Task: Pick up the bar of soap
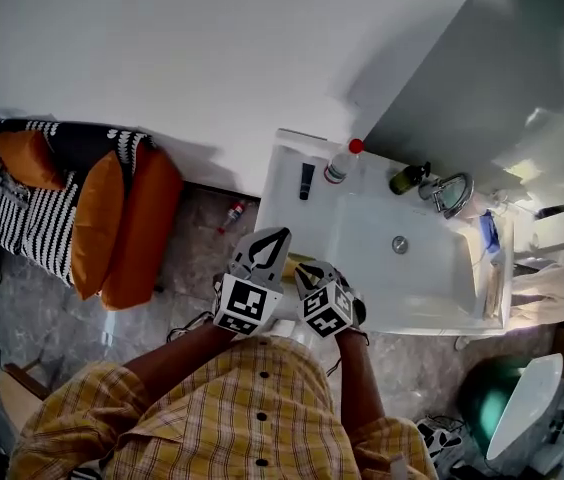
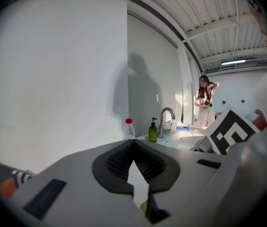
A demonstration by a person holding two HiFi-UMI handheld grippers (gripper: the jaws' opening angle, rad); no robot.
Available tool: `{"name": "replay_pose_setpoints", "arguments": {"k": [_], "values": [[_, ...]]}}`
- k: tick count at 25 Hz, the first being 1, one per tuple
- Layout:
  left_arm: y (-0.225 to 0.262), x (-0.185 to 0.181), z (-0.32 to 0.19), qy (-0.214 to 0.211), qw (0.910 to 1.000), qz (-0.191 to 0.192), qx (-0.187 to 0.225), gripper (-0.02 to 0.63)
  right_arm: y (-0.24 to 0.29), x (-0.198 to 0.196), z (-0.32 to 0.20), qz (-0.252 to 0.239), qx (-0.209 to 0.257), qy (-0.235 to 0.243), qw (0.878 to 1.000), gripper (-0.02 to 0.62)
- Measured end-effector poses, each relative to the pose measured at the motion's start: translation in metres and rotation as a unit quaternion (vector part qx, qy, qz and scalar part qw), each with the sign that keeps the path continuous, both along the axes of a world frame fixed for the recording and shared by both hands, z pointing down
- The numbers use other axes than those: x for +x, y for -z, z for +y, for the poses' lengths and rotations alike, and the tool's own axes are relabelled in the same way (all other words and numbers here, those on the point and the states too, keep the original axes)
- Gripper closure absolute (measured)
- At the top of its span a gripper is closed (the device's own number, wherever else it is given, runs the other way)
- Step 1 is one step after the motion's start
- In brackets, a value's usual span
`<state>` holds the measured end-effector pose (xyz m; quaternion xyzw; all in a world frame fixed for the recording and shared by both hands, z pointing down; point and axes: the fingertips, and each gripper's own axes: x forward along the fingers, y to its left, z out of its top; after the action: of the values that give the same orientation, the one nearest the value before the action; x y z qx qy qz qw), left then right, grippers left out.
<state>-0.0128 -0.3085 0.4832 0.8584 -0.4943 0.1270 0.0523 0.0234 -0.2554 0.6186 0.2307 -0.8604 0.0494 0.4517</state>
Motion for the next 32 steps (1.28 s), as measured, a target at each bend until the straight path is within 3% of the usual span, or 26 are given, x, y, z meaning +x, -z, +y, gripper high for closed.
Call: {"name": "replay_pose_setpoints", "arguments": {"k": [5,11,17,32], "values": [[-0.003,-0.003,0.003,0.002,1.0000,0.000,-0.001,0.597,-0.033,-0.003,0.006,0.094,-0.028,0.133,0.986,0.459],[-0.008,-0.011,0.001,0.013,0.9999,0.000,-0.009,0.597,-0.067,-0.005,0.013,0.135,-0.077,0.232,0.960,0.382],[-0.010,-0.011,0.002,0.012,0.9998,-0.007,-0.011,0.597,-0.084,-0.006,0.005,0.159,-0.112,0.244,0.950,0.360],[-0.014,-0.014,-0.005,0.019,0.9996,-0.013,-0.015,0.597,-0.111,-0.007,0.004,0.198,-0.137,0.259,0.935,0.359]]}}
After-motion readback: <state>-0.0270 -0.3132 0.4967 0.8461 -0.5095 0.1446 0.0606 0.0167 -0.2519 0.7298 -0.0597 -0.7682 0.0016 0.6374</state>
